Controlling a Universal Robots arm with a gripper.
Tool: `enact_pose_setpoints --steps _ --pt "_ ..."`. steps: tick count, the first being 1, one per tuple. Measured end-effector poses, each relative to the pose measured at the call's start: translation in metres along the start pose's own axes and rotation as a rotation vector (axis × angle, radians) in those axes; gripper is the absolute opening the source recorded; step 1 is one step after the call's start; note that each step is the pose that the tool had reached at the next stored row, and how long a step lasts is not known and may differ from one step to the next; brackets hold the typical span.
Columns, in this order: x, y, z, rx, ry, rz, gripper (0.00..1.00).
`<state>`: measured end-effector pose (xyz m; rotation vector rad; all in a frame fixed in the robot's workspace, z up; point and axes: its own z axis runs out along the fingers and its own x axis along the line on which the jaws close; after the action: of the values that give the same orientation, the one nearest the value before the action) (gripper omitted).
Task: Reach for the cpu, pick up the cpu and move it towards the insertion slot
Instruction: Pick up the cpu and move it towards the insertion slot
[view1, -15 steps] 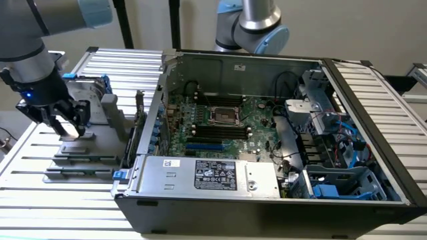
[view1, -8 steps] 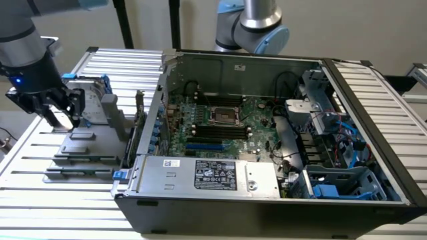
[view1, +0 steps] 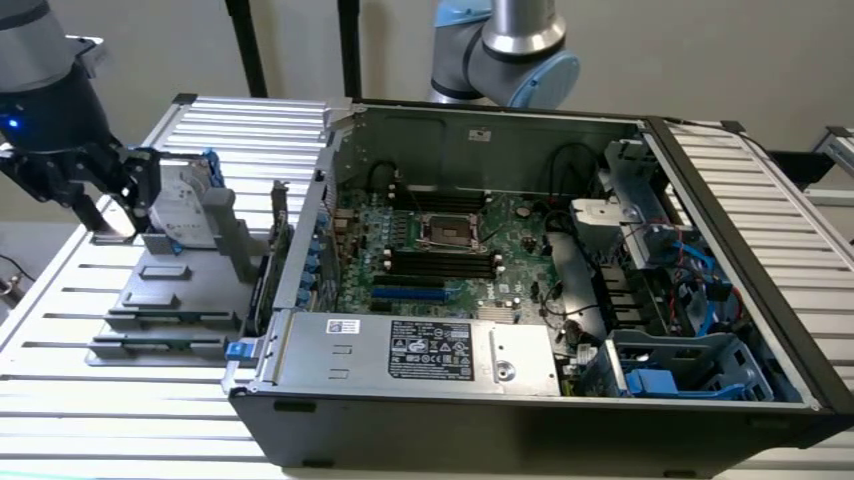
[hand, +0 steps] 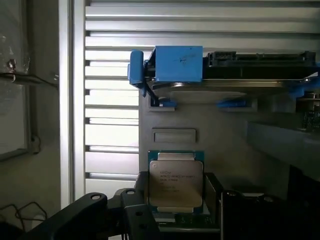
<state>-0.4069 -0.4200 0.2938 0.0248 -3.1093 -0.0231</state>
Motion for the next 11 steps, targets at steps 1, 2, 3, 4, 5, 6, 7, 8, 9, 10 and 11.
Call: enact_pose_setpoints --steps 1,2,3,4,5,6,7,8,9,10,11 --pt "-0.001 0.0000 -0.0045 0.0000 0.0004 0.000 0.54" --pt "-0.002 0.0001 -0.0095 -0.0001 0.0009 0.000 0.54" --pt "-0.004 0.0001 -0.0137 0.0000 0.0015 0.000 0.54" --pt "-0.006 0.0002 -0.0184 0.0000 0.0022 0.000 0.54" --pt "-0.008 0.0002 -0.0231 0.0000 0.0029 0.000 0.54" --pt "-0.010 0.0002 -0.0275 -0.0002 0.0034 0.000 0.54" --pt "-0.013 0.0003 -0.0324 0.0000 0.0046 0.000 0.54" --pt "-0.016 0.0003 -0.0369 -0.0001 0.0053 0.000 0.54" --pt "-0.020 0.0003 -0.0418 -0.0004 0.0060 0.000 0.54" --pt "-0.024 0.0003 -0.0465 -0.0002 0.0075 0.000 0.54" --pt "-0.029 0.0003 -0.0512 -0.0002 0.0088 0.000 0.54"
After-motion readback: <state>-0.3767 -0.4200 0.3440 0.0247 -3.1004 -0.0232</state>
